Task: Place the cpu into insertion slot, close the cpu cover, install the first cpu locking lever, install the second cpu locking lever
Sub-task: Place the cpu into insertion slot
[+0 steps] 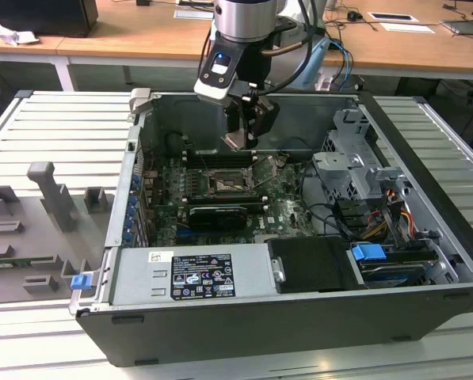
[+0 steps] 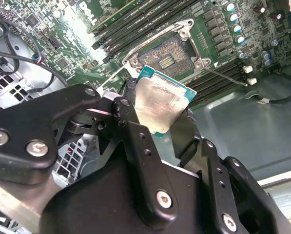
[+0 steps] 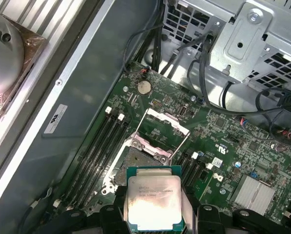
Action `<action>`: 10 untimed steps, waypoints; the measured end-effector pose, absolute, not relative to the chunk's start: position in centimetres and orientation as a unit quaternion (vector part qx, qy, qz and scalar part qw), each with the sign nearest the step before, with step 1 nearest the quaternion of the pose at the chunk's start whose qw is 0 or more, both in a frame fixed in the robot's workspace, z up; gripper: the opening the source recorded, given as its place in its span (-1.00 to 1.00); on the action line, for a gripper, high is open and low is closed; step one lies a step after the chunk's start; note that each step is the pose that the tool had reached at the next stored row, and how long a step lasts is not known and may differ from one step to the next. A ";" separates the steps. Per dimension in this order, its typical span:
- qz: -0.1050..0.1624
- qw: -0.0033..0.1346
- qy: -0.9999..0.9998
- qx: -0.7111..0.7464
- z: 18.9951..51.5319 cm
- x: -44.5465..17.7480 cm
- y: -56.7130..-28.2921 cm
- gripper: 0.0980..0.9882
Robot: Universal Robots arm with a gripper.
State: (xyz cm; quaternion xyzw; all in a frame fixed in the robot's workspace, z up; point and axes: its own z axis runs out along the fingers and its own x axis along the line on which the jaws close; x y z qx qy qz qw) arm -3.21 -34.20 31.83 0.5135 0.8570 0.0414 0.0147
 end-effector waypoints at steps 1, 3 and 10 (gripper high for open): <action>0.041 0.015 0.857 0.514 31.8 -3.2 -34.2 -0.04; 0.041 0.015 0.855 0.516 31.8 -3.2 -34.2 -0.04; 0.041 0.015 0.852 0.522 31.8 -3.2 -34.2 -0.04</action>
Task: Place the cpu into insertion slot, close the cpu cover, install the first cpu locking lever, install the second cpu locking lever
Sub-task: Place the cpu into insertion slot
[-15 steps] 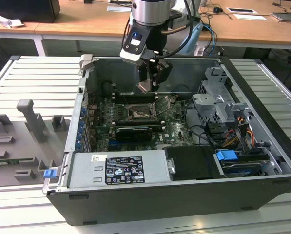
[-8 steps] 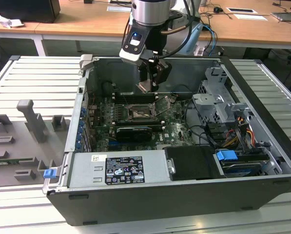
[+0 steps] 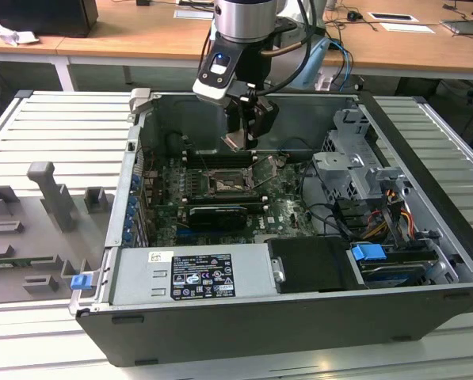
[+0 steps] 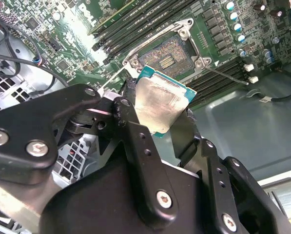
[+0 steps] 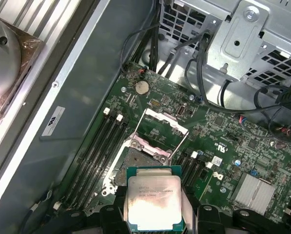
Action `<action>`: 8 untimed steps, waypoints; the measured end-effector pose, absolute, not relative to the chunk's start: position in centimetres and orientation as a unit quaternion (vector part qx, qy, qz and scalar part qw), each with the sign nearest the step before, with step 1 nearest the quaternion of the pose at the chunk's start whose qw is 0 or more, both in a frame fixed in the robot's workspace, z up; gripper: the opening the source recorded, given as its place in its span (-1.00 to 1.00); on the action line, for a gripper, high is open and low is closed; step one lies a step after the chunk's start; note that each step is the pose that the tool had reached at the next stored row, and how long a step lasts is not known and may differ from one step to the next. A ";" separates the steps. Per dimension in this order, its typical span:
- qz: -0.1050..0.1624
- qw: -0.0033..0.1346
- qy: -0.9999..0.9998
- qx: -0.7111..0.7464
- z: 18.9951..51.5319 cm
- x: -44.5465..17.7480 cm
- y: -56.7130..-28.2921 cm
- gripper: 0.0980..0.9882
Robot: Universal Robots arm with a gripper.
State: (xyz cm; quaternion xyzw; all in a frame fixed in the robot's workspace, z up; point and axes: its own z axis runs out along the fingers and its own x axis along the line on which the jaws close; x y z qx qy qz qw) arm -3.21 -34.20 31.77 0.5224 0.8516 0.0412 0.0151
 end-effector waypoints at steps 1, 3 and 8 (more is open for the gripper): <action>0.041 0.015 0.851 0.523 31.8 -3.2 -34.2 -0.04; 0.041 0.015 0.850 0.524 31.8 -3.2 -34.2 -0.04; 0.041 0.015 0.848 0.529 31.7 -3.2 -34.2 -0.04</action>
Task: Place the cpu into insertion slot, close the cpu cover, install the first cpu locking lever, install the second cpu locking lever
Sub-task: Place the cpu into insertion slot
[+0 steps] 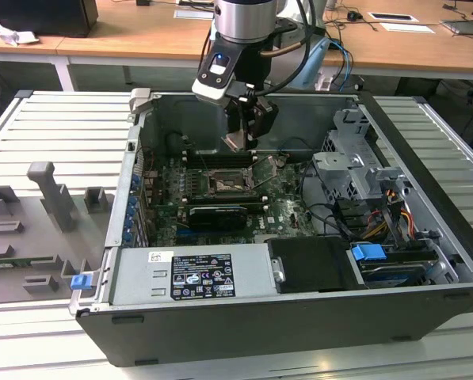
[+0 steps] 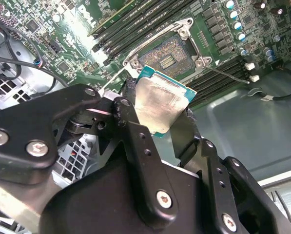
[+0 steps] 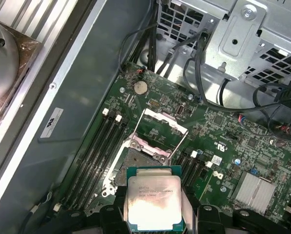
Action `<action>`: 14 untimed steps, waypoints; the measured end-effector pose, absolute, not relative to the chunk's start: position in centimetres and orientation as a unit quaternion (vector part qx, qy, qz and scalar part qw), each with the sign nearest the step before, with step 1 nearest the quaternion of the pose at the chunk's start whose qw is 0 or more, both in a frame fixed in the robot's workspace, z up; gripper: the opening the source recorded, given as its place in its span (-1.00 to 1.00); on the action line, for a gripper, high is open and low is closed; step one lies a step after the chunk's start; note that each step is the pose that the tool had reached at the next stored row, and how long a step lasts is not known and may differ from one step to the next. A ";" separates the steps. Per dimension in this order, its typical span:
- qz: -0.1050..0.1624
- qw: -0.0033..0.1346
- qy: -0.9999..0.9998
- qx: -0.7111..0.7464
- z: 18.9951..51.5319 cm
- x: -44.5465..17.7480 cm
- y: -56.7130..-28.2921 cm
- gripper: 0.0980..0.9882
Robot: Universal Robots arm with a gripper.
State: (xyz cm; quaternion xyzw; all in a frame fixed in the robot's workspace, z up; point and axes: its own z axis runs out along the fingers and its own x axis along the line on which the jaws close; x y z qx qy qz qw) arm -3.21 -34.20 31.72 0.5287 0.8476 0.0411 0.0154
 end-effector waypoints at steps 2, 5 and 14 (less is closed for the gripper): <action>0.041 0.015 0.847 0.530 31.7 -3.2 -34.2 -0.04; 0.041 0.016 0.845 0.533 31.7 -3.2 -34.2 -0.04; 0.041 0.016 0.840 0.541 31.6 -3.2 -34.2 -0.04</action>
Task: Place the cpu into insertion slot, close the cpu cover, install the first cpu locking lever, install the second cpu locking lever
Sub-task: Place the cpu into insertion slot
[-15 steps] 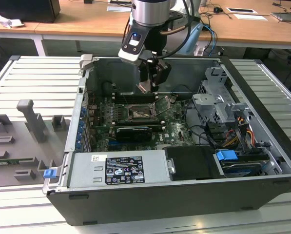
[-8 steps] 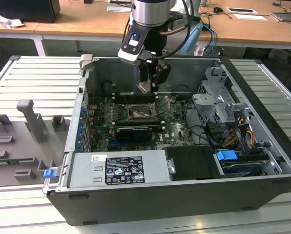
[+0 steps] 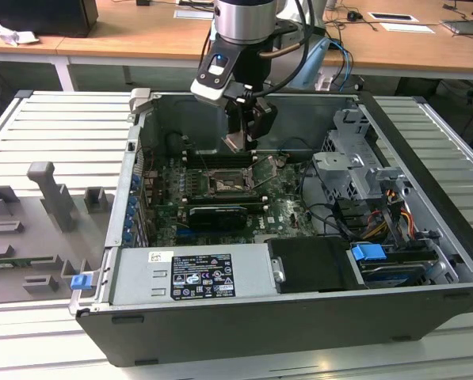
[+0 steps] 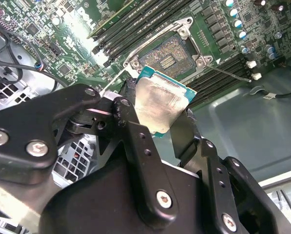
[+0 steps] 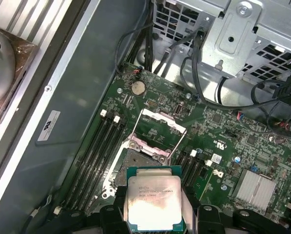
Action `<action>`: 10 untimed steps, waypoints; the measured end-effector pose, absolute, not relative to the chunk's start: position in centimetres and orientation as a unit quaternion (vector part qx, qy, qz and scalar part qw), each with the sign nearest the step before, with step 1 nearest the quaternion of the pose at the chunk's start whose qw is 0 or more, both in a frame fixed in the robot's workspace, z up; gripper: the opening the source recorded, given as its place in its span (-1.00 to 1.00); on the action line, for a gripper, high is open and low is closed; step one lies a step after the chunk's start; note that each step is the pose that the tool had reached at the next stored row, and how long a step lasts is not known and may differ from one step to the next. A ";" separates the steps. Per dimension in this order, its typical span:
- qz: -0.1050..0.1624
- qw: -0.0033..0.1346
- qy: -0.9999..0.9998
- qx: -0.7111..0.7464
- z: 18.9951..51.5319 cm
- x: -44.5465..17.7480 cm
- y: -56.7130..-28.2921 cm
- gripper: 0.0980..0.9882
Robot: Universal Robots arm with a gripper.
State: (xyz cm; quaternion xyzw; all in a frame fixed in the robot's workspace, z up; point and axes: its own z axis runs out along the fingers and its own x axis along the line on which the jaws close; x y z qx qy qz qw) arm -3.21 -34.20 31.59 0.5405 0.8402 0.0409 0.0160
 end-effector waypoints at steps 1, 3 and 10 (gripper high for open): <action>0.041 0.016 0.840 0.541 31.6 -3.2 -34.2 -0.04; 0.041 0.016 0.839 0.542 31.6 -3.2 -34.2 -0.04; 0.041 0.016 0.835 0.549 31.5 -3.2 -34.2 -0.04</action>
